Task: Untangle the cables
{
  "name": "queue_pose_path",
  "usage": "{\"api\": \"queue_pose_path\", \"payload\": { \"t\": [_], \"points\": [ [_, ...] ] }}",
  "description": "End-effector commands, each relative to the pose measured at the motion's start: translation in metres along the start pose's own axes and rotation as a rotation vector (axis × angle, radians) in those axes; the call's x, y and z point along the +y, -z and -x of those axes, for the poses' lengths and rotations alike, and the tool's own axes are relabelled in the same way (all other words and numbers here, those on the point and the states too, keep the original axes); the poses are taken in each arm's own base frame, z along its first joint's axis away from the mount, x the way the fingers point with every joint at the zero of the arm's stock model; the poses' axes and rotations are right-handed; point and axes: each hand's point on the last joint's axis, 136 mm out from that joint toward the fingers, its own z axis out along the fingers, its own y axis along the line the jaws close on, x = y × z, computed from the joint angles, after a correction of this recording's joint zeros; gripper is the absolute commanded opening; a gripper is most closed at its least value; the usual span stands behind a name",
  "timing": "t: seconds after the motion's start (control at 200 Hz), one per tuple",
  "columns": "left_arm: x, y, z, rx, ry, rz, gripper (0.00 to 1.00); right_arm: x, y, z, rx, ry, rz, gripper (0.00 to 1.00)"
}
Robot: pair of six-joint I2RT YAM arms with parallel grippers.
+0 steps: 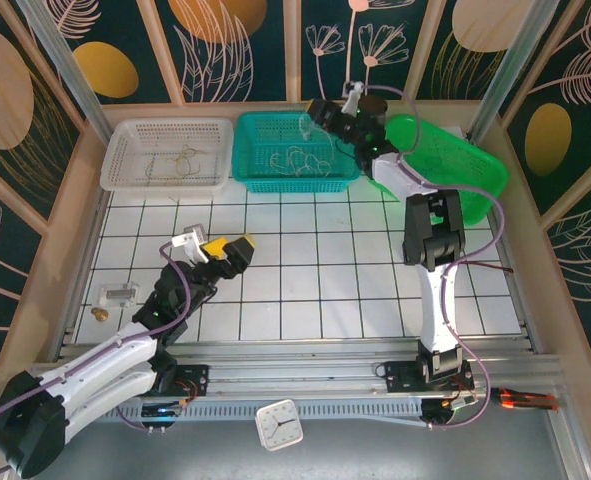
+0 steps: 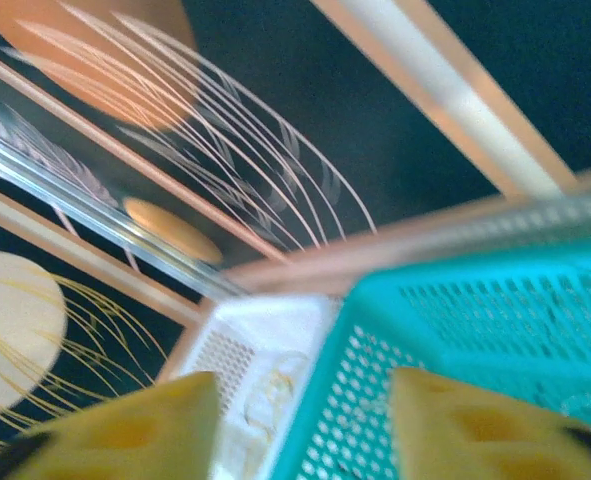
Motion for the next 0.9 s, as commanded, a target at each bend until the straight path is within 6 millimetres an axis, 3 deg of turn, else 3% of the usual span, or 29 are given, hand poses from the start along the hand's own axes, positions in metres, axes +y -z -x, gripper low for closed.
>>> {"api": "queue_pose_path", "payload": {
  "t": [0.0, 0.225, 0.375, 0.51, 0.651, 0.741, 0.896],
  "points": [
    [-0.003, -0.003, 0.006, -0.019, 0.013, -0.003, 0.99, 0.039, 0.023, 0.012, -0.021, 0.099, 0.01, 0.99],
    [-0.015, -0.012, 0.022, -0.02, -0.049, 0.027, 0.99, 0.069, 0.087, 0.02, -0.062, 0.184, -0.074, 0.99],
    [-0.014, -0.009, 0.069, -0.147, -0.199, 0.178, 0.99, 0.075, 0.144, 0.01, -0.087, 0.242, -0.186, 0.99],
    [0.005, -0.001, 0.12, -0.28, -0.329, 0.338, 0.99, 0.051, 0.207, -0.009, -0.14, 0.299, -0.382, 0.99],
    [0.043, 0.015, 0.164, -0.402, -0.437, 0.509, 0.99, 0.011, 0.279, -0.023, -0.27, 0.348, -0.621, 0.99],
    [0.068, 0.027, 0.174, -0.487, -0.516, 0.59, 0.99, -0.013, 0.318, -0.03, -0.349, 0.407, -0.73, 0.99],
    [0.123, 0.028, 0.171, -0.485, -0.565, 0.73, 0.99, -0.066, 0.357, -0.044, -0.336, 0.467, -0.947, 0.99]
  ]
}}
